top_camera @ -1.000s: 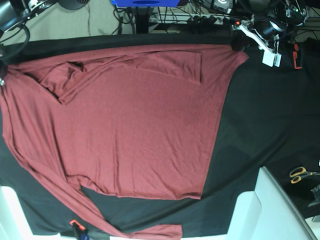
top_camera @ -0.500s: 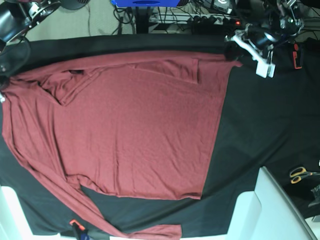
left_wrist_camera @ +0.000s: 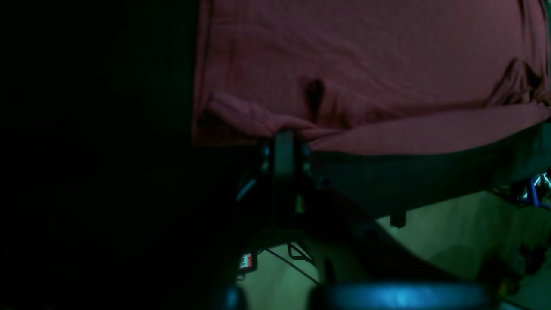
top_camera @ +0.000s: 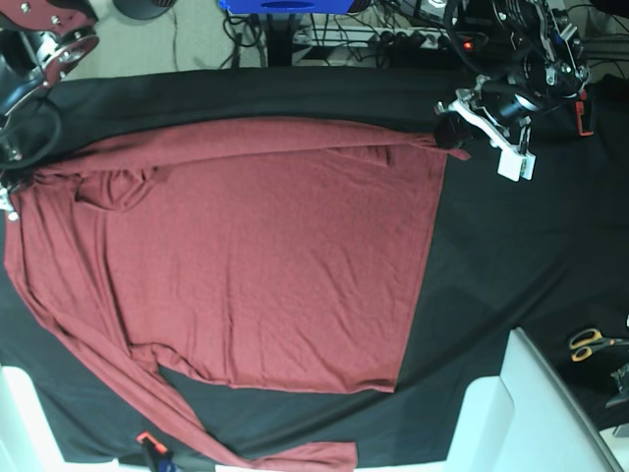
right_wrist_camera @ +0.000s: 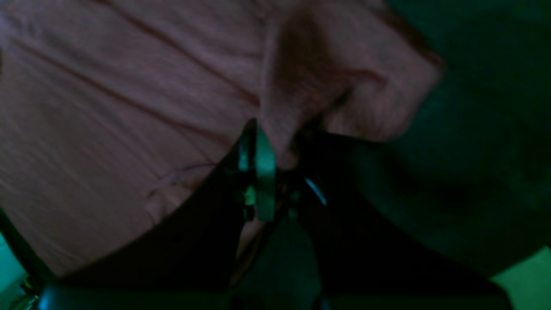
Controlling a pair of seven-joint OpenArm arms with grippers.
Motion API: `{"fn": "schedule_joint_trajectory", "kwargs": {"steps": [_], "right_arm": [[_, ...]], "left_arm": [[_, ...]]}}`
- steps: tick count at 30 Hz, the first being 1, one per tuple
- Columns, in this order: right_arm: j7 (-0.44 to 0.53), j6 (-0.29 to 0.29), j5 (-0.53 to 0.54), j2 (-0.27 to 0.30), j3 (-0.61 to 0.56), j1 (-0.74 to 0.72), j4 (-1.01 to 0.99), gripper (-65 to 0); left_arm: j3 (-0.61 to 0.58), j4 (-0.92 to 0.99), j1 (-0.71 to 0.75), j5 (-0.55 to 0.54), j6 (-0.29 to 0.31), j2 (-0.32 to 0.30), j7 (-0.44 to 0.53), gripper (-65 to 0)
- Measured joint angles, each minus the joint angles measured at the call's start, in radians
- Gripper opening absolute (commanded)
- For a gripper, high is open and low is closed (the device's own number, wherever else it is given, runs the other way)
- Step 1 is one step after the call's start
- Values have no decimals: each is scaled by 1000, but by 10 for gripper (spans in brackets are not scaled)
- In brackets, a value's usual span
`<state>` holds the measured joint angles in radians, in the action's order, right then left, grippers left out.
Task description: Fold the T-shirt properly
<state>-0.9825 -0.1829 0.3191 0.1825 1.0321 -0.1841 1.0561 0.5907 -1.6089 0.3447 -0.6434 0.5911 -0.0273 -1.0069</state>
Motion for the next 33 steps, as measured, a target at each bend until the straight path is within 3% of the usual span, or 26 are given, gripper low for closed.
{"fn": "schedule_joint_trajectory", "kwargs": {"steps": [8,11,14,20,33], "right_arm": [[2,1,-4,42,-13,-47,-59,-648],[4,0,-3,49,-74,-62,-62,-648],[12,45,3,45,-95,-81,-62,-647],[57,56,-3,55,-100,-88,-130,-647],[108,57,-1,62,-116,-106,-208,-647]], "left_arm": [[1,20,-59,0,0,-10,-3,-650],[0,21,-95,4,-50,-12,-77,-650],[-1,22,-132,0,-85,-12,-82,-650],[-2,22,-164,0,-121,-12,-84,-650],[-1,99,-210,3,-124,-13,-82,-650]]}}
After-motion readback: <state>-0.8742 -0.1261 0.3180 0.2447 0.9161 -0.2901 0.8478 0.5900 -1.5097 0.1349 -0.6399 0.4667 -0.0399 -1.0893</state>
